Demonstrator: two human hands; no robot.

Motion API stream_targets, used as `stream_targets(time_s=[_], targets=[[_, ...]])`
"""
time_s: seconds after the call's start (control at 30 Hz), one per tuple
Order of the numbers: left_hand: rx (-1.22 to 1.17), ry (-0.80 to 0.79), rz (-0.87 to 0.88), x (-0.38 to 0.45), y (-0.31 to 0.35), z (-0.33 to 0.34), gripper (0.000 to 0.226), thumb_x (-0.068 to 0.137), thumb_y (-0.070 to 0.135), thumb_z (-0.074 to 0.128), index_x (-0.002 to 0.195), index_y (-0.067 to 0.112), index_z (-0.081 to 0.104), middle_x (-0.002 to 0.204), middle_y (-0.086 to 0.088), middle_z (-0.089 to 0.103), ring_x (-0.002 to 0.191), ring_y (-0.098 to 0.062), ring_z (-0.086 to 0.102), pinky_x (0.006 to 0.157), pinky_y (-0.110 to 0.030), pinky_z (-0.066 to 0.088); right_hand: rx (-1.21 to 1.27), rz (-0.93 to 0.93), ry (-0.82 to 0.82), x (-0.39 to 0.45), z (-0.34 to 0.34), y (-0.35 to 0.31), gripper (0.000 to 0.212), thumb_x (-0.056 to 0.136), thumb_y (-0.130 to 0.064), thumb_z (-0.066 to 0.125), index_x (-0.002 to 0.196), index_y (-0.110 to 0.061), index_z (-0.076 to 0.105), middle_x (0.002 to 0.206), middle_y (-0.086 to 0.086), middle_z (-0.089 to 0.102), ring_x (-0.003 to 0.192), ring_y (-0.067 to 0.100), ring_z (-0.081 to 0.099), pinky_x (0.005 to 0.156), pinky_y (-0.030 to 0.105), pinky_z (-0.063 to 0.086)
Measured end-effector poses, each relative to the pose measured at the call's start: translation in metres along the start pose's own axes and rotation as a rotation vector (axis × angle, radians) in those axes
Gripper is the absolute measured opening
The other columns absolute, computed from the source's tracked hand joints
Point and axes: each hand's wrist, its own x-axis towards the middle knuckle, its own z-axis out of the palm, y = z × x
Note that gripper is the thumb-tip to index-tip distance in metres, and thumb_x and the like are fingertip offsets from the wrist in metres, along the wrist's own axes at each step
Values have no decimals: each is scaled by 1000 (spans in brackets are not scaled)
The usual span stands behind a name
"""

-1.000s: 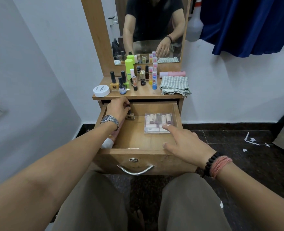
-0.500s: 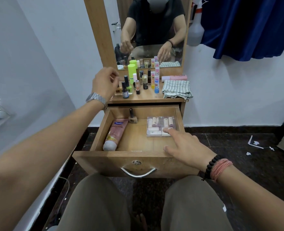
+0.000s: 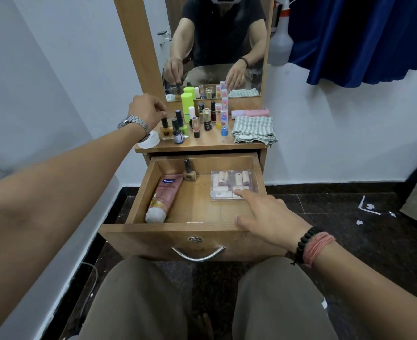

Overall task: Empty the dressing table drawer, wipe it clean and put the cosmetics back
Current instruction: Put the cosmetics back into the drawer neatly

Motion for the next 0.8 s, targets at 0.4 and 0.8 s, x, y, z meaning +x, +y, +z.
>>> stream_targets(time_s=[0.4, 0.8], targets=[[-131, 273, 140, -13, 23, -48, 13, 81, 20, 63, 91, 17, 72, 88, 0, 72, 82, -11, 66, 82, -29, 54, 2, -5, 14, 1, 0, 0, 61, 94, -32, 49, 151, -23, 26, 145, 2, 46, 132, 25, 42, 105, 44, 29], [-52, -112, 310, -100, 48, 14, 15, 84, 19, 67, 96, 17, 75, 93, 2, 72, 78, -7, 62, 75, -23, 50, 2, -16, 22, 0, 2, -1, 61, 94, -31, 49, 150, -23, 27, 140, 2, 51, 129, 27, 45, 104, 45, 30]])
